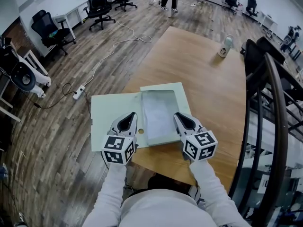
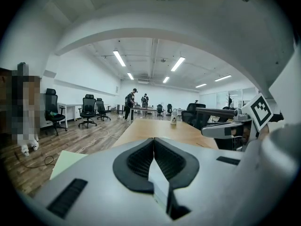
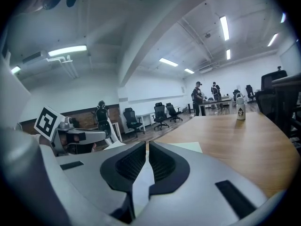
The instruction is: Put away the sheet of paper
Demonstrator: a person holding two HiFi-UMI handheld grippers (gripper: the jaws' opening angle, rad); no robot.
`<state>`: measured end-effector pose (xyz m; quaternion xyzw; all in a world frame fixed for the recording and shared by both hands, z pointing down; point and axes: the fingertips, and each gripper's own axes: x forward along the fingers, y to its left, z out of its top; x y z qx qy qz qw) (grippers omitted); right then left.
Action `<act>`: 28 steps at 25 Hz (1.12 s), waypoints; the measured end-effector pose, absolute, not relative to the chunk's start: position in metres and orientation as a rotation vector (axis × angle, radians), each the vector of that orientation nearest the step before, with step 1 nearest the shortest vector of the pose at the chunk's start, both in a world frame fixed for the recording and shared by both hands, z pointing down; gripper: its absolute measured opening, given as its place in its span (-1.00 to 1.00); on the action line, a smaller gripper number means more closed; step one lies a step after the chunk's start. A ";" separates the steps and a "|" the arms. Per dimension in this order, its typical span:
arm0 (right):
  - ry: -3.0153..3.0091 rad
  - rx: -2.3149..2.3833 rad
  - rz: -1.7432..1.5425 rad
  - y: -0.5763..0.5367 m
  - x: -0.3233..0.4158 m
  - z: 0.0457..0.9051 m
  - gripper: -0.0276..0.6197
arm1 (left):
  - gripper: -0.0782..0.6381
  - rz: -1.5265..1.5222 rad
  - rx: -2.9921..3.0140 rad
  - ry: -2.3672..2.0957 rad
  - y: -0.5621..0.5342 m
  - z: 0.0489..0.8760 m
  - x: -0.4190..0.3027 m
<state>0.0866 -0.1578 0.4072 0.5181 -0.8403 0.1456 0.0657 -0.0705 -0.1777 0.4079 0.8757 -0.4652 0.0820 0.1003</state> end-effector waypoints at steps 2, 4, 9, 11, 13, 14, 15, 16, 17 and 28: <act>-2.534 1.576 0.411 -0.155 0.087 0.405 -0.81 | -0.73 0.232 2.589 -1.376 -0.175 0.406 -0.073; -2.533 1.599 0.386 -0.152 0.090 0.403 -0.83 | -0.73 0.228 2.590 -1.378 -0.172 0.405 -0.076; -2.503 1.625 0.347 -0.144 0.092 0.404 -0.83 | -0.73 0.221 2.596 -1.382 -0.164 0.403 -0.081; -2.491 1.631 0.345 -0.141 0.093 0.406 -0.83 | -0.73 0.213 2.593 -1.382 -0.161 0.403 -0.083; -2.481 1.642 0.348 -0.138 0.095 0.407 -0.83 | -0.73 0.207 2.589 -1.383 -0.158 0.402 -0.084; -2.478 1.648 0.346 -0.137 0.097 0.406 -0.83 | -0.73 0.205 2.589 -1.384 -0.158 0.402 -0.084; -2.475 1.656 0.342 -0.136 0.098 0.406 -0.83 | -0.73 0.203 2.590 -1.383 -0.157 0.401 -0.084; -2.472 1.663 0.339 -0.136 0.099 0.406 -0.83 | -0.73 0.199 2.590 -1.383 -0.157 0.400 -0.085; -2.469 1.669 0.337 -0.135 0.099 0.406 -0.83 | -0.73 0.192 2.590 -1.383 -0.156 0.399 -0.086; -2.455 1.687 0.325 -0.124 0.103 0.404 -0.83 | -0.73 0.147 2.589 -1.392 -0.145 0.395 -0.091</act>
